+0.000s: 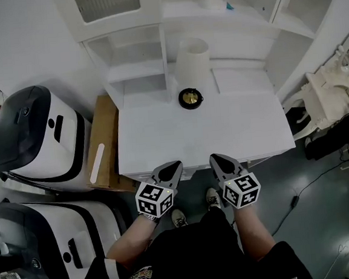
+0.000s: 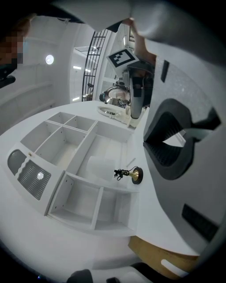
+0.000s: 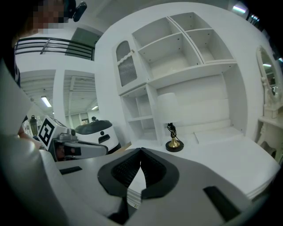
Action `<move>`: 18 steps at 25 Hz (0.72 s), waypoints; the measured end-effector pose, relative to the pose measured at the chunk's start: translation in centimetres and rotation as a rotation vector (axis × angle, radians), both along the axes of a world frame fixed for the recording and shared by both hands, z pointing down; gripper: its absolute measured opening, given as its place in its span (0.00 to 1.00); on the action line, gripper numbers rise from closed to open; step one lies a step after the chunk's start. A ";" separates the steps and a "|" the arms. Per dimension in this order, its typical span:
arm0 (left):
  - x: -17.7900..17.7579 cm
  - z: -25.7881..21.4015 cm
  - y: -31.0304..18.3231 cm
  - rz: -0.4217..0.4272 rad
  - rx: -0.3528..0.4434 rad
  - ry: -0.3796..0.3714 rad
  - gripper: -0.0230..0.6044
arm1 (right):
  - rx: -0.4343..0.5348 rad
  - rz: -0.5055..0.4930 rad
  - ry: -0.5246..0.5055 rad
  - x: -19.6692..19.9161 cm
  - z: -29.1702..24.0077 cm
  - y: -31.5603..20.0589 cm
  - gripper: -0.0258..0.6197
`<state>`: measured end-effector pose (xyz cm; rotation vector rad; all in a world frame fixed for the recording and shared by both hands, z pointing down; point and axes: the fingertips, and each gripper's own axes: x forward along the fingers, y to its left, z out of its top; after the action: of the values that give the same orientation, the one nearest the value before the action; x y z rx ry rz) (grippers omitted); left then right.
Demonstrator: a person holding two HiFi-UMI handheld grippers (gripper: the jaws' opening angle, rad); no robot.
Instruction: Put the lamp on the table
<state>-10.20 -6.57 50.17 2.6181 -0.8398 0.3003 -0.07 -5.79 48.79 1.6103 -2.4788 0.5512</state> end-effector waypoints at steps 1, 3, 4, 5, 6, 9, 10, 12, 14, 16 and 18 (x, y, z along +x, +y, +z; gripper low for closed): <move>-0.2 0.0 0.1 0.003 0.000 0.001 0.05 | -0.001 0.004 0.000 -0.2 0.0 0.2 0.08; -0.5 0.1 0.3 0.008 -0.001 0.005 0.05 | -0.002 0.007 0.002 -0.7 0.1 0.5 0.08; -0.7 0.1 0.5 0.011 -0.002 0.007 0.05 | -0.002 0.009 0.003 -0.9 0.0 0.7 0.08; -0.7 0.1 0.6 0.014 -0.002 0.008 0.05 | -0.002 0.011 0.004 -1.0 0.0 0.9 0.08; -0.8 0.1 0.7 0.017 -0.002 0.008 0.05 | -0.002 0.013 0.005 -1.0 0.0 0.9 0.08; -1.0 0.1 1.0 0.019 0.000 0.011 0.05 | -0.003 0.014 0.007 -1.3 0.0 1.1 0.08; -1.1 0.0 1.0 0.019 0.002 0.012 0.05 | -0.003 0.013 0.008 -1.4 0.0 1.2 0.08; -1.4 -0.2 1.1 0.018 0.006 0.012 0.05 | 0.000 0.012 0.009 -1.6 -0.2 1.3 0.08; -1.6 -0.3 1.0 0.015 0.010 0.013 0.05 | 0.002 0.011 0.006 -1.8 -0.3 1.2 0.08; -1.8 -0.3 1.0 0.015 0.011 0.012 0.05 | 0.003 0.007 0.005 -2.1 -0.3 1.1 0.08; -1.9 -0.3 1.1 0.016 0.011 0.010 0.05 | 0.001 0.004 0.005 -2.2 -0.2 1.1 0.08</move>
<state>-12.05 -5.49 49.87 2.6352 -0.8199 0.2879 -2.30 -4.65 48.57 1.6161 -2.4735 0.5457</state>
